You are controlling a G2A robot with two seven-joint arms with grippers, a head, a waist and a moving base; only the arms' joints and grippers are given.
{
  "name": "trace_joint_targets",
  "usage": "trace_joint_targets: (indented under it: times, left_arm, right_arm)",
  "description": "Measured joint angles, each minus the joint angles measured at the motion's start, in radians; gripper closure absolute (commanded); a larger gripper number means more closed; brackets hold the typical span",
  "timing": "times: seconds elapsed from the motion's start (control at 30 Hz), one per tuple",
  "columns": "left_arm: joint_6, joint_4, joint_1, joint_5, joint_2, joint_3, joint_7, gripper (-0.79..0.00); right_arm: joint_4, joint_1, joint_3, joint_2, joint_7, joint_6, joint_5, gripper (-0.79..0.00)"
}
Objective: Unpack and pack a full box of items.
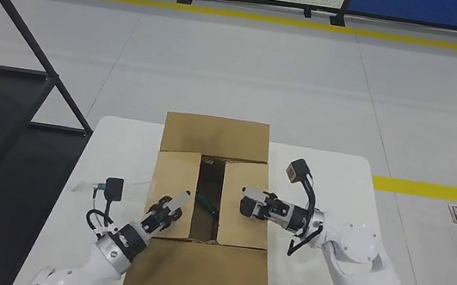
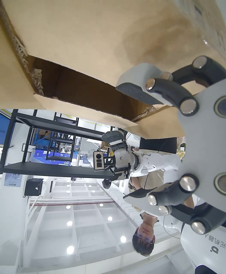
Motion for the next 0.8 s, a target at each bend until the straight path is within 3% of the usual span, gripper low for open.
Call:
trace_joint_targets:
  times: [0.17, 0.27, 0.47, 0.63, 0.8]
  left_arm:
    - [-0.041, -0.071, 0.052, -0.058, 0.005, -0.085, 0.004, -0.785]
    - [-0.085, -0.097, 0.1, -0.136, 0.012, -0.175, -0.043, -0.785]
    - [-0.159, -0.084, 0.213, -0.275, 0.025, -0.385, -0.167, -0.785]
    - [-0.201, -0.048, 0.283, -0.424, 0.037, -0.53, -0.359, -0.785]
    - [-0.204, -0.045, 0.287, -0.423, 0.039, -0.542, -0.375, -0.785]
  right_arm:
    - [0.011, 0.03, 0.024, 0.003, -0.019, 0.008, 0.024, -0.785]
    - [0.024, 0.049, 0.04, 0.007, 0.008, 0.008, 0.042, -0.785]
    - [-0.004, 0.029, 0.089, 0.023, 0.072, -0.013, 0.047, -0.785]
    - [-0.003, 0.03, 0.088, 0.023, 0.07, -0.013, 0.048, -0.785]
    - [-0.003, 0.03, 0.088, 0.023, 0.07, -0.013, 0.048, -0.785]
